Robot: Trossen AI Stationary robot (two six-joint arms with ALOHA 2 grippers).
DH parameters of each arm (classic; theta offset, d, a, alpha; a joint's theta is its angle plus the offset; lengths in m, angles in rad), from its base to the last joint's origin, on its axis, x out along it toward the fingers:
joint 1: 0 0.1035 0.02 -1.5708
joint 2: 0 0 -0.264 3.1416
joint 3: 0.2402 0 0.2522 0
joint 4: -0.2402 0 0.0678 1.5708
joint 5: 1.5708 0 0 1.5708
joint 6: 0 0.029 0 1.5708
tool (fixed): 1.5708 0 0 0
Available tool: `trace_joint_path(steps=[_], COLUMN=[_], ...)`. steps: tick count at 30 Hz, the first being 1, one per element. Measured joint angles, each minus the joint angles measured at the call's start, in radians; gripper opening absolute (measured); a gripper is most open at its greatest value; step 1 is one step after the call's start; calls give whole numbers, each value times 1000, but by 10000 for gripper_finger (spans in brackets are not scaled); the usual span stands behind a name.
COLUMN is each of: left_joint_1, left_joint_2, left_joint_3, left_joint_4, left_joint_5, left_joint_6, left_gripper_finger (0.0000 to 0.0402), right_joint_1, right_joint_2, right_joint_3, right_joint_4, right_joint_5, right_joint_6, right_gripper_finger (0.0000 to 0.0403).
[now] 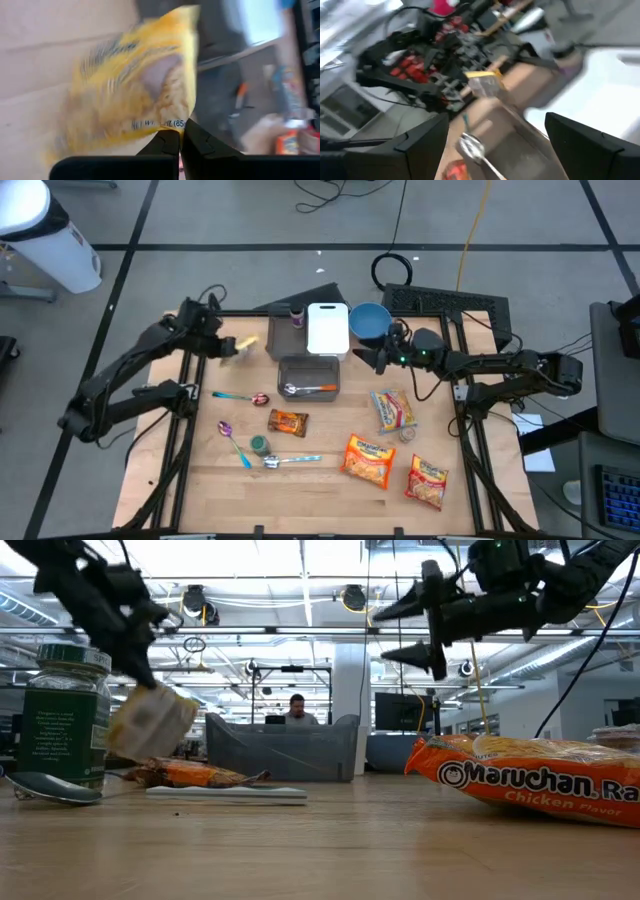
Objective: Pick & Place Food Item
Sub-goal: Put the yellow noodle pack into the white bin
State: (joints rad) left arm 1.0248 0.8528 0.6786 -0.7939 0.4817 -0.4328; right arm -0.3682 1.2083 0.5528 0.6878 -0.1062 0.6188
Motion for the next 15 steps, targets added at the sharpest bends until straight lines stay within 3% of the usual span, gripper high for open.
trace_joint_path(steps=[4, 10, 15], left_joint_1=[0, 0, -10], left_joint_2=[-9, -9, -9], left_joint_3=[126, 287, 381], left_joint_4=[-101, -162, -145], left_joint_5=[5, 51, 130], left_joint_6=[7, 3, -49], left_gripper_finger=[1, 1, 1], right_joint_1=[33, 75, 80], right_joint_2=[0, 25, 97], right_joint_3=[82, 321, 522], right_joint_4=[-43, -321, -455], right_joint_5=[0, -5, -124], right_joint_6=[-114, -341, -455], right_gripper_finger=[322, 322, 322])
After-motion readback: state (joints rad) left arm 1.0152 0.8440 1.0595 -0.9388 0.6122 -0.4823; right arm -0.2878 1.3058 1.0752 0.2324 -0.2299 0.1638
